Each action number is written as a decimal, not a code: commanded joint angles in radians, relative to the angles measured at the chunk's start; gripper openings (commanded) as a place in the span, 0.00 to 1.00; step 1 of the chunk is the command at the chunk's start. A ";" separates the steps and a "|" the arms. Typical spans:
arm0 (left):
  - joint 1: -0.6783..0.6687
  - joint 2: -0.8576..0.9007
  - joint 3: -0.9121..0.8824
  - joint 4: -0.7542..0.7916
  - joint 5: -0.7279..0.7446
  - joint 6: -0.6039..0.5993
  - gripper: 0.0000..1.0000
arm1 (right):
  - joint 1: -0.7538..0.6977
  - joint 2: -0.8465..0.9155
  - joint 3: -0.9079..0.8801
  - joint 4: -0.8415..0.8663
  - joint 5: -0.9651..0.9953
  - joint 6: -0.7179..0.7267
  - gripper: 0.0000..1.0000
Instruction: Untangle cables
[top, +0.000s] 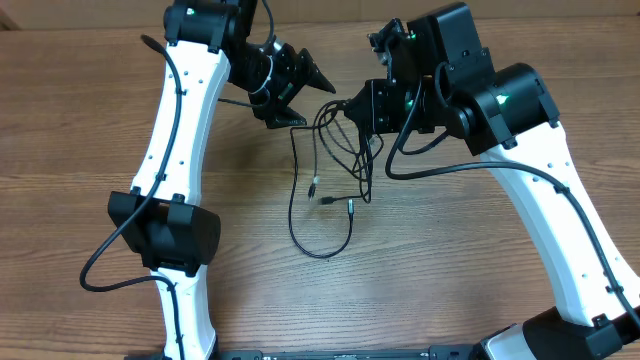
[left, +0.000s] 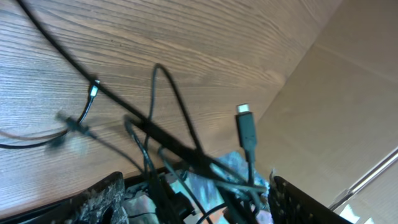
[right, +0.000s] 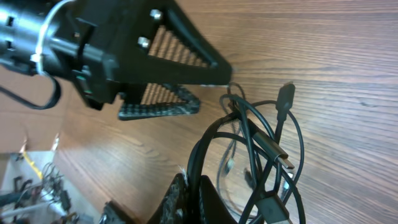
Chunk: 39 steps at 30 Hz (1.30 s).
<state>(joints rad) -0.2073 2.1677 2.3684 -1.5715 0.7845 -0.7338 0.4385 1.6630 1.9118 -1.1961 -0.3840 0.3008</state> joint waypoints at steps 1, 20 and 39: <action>0.006 -0.003 0.008 0.002 -0.010 -0.030 0.73 | -0.002 -0.024 0.026 0.018 0.043 0.019 0.03; -0.069 -0.002 0.007 0.028 -0.116 -0.138 0.64 | -0.002 -0.024 0.026 0.036 -0.135 0.070 0.04; -0.069 -0.002 0.007 0.066 -0.171 -0.158 0.56 | -0.002 -0.024 0.026 0.039 -0.323 0.069 0.04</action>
<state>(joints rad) -0.2771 2.1677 2.3680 -1.5078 0.6266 -0.8799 0.4385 1.6630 1.9118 -1.1618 -0.6571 0.3664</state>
